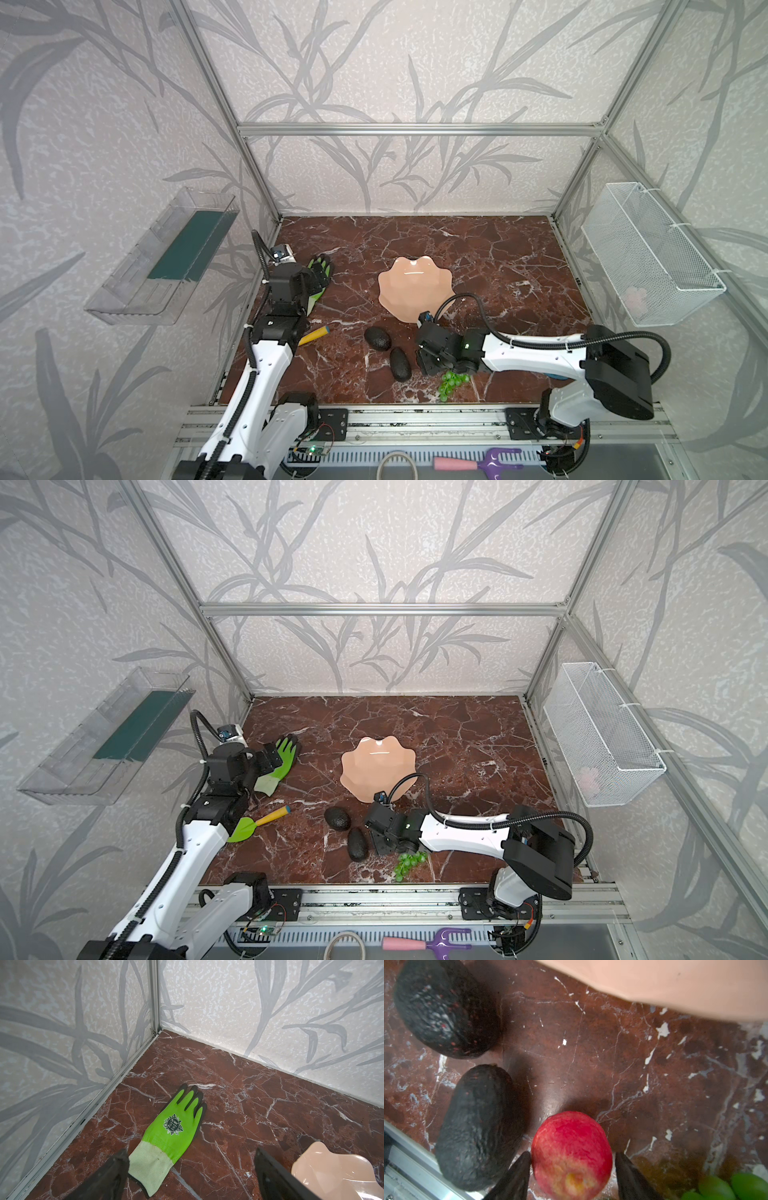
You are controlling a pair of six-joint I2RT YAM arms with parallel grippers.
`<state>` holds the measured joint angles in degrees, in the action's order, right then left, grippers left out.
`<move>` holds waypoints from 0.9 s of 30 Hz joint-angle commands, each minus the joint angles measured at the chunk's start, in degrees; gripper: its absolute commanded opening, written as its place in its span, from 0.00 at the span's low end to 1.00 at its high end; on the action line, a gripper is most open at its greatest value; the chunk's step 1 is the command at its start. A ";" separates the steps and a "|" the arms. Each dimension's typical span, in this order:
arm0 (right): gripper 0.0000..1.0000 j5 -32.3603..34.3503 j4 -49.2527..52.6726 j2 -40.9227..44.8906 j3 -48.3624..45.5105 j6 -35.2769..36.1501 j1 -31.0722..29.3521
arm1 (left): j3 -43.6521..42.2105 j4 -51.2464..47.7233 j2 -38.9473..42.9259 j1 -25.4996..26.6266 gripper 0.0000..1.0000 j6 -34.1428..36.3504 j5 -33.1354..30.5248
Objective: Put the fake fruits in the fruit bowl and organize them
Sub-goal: 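Reach the right gripper to the red apple and grasp it, then carry the apple over the pink bowl and release it inside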
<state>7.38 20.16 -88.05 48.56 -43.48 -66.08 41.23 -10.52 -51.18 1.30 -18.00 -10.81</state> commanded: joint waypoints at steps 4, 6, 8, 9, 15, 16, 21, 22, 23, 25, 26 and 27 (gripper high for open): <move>0.47 2.55 -0.55 -0.61 0.58 -0.87 -0.39 | 1.92 -0.73 0.64 -0.33 0.94 -0.81 0.18; 0.42 2.69 0.95 0.51 0.81 -0.19 -0.37 | 1.86 -0.81 0.59 -0.33 0.94 -0.81 0.20; 0.39 3.61 3.94 2.94 1.25 0.71 -0.55 | 1.84 -0.83 0.55 -0.33 0.94 -0.81 0.15; 0.39 4.22 5.64 4.25 1.47 1.10 -0.54 | 1.89 -0.84 0.55 -0.33 0.94 -0.81 0.17; 0.38 10.99 15.29 14.17 5.30 6.64 -0.28 | 2.00 -0.98 0.55 -0.42 0.94 -0.90 0.04; 0.38 10.83 16.68 14.74 6.64 9.35 0.64 | 1.99 -0.99 0.58 -0.44 0.94 -0.90 0.08; 0.38 6.89 15.13 12.99 12.28 16.30 6.88 | 1.96 -1.09 0.54 -0.42 0.94 -0.99 0.00; 0.38 6.16 14.02 11.83 13.55 17.97 9.13 | 1.94 -1.21 0.55 -0.47 0.94 -0.99 -0.08; 0.38 5.62 13.16 10.31 15.14 19.47 10.46 | 1.91 -1.18 0.53 -0.42 0.94 -0.98 -0.22; 0.38 4.75 11.77 6.75 18.30 22.01 12.81 | 1.90 -1.22 0.47 -0.42 0.94 -0.88 -0.35; 0.39 3.90 10.95 4.75 19.78 23.03 13.97 | 1.90 -1.27 0.54 -0.42 0.94 -0.90 -0.46; 0.38 2.96 9.98 3.21 20.90 23.95 14.90 | 1.90 -1.25 0.51 -0.44 0.94 -0.90 -0.46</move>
<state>12.88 32.27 -81.17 66.52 -25.28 -53.23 41.23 -10.85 -51.18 1.26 -18.13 -10.81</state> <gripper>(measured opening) 0.485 0.937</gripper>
